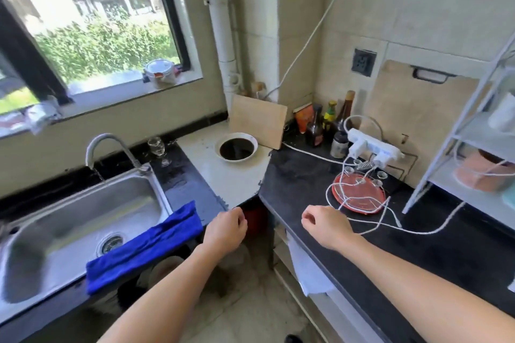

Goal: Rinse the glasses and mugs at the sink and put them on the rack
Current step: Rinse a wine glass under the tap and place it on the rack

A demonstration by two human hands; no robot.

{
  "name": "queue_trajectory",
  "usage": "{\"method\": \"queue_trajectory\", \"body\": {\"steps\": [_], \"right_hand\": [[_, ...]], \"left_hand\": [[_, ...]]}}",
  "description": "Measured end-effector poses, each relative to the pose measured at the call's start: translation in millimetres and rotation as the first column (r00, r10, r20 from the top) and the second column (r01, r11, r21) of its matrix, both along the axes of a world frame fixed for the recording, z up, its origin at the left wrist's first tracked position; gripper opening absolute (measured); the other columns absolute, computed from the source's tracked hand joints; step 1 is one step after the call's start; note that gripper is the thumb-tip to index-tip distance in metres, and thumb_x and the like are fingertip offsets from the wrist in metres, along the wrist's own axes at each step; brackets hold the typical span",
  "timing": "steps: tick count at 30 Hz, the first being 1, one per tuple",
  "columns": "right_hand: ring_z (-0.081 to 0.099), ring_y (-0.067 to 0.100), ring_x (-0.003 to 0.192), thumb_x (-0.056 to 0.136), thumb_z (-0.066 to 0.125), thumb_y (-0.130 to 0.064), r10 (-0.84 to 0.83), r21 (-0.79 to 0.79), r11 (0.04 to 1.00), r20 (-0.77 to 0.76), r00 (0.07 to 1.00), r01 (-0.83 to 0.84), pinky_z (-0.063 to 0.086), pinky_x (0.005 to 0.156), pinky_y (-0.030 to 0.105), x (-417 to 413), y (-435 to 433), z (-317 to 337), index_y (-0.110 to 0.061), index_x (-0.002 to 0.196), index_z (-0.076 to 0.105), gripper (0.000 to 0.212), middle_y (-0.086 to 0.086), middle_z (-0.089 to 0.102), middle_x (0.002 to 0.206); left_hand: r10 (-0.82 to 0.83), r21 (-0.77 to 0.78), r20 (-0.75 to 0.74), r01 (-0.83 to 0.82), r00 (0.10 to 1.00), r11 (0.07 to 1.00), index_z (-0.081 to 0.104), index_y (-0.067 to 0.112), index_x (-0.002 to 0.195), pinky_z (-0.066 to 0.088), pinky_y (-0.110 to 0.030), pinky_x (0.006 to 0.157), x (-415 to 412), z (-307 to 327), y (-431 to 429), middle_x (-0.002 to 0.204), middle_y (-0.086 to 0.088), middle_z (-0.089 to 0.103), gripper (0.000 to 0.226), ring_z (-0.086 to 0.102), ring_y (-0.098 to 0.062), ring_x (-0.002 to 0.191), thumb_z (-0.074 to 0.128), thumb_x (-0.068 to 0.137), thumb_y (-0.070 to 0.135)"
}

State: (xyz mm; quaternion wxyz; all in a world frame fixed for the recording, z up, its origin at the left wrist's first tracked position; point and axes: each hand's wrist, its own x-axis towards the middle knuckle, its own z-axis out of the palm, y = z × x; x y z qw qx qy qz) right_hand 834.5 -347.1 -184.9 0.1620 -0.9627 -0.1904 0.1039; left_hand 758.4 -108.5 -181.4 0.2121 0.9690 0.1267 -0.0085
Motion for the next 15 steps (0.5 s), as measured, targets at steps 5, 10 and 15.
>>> {"method": "queue_trajectory", "body": {"steps": [5, 10, 15], "right_hand": [[0.064, 0.015, 0.09, 0.096, 0.049, -0.039, 0.154, 0.044, 0.987, -0.053, 0.987, -0.151, 0.056, 0.082, 0.035, 57, 99, -15, -0.027, 0.107, 0.064, 0.022, -0.006, 0.068, 0.103], [0.062, 0.015, 0.086, 0.096, 0.048, -0.038, 0.31, 0.017, 0.951, -0.069, 0.948, -0.31, 0.056, 0.08, 0.034, 101, 200, -21, -0.028, 0.102, 0.065, 0.021, -0.005, 0.067, 0.099], [0.062, 0.017, 0.086, 0.094, 0.05, -0.041, 0.431, -0.018, 0.901, -0.094, 0.898, -0.434, 0.054, 0.076, 0.033, 118, 298, -28, -0.027, 0.1, 0.064, 0.021, -0.002, 0.068, 0.098]], "left_hand": [[0.195, -0.009, -0.034, -0.195, 0.98, 0.981, 0.057, 0.017, 0.089, 0.044, -0.033, 0.069, 25, -12, 86, 0.095, -0.006, 0.069, 0.017, 0.062, -0.028, 0.09, 0.046, 0.093, 0.029], [0.377, 0.016, -0.077, -0.377, 0.923, 0.926, 0.06, 0.017, 0.098, 0.046, -0.035, 0.076, 32, -16, 158, 0.103, -0.01, 0.068, 0.021, 0.061, -0.033, 0.1, 0.046, 0.092, 0.031], [0.511, -0.031, -0.118, -0.518, 0.851, 0.855, 0.061, 0.018, 0.097, 0.05, -0.036, 0.075, 19, -29, 227, 0.098, -0.008, 0.071, 0.02, 0.063, -0.03, 0.093, 0.048, 0.09, 0.03]]}}
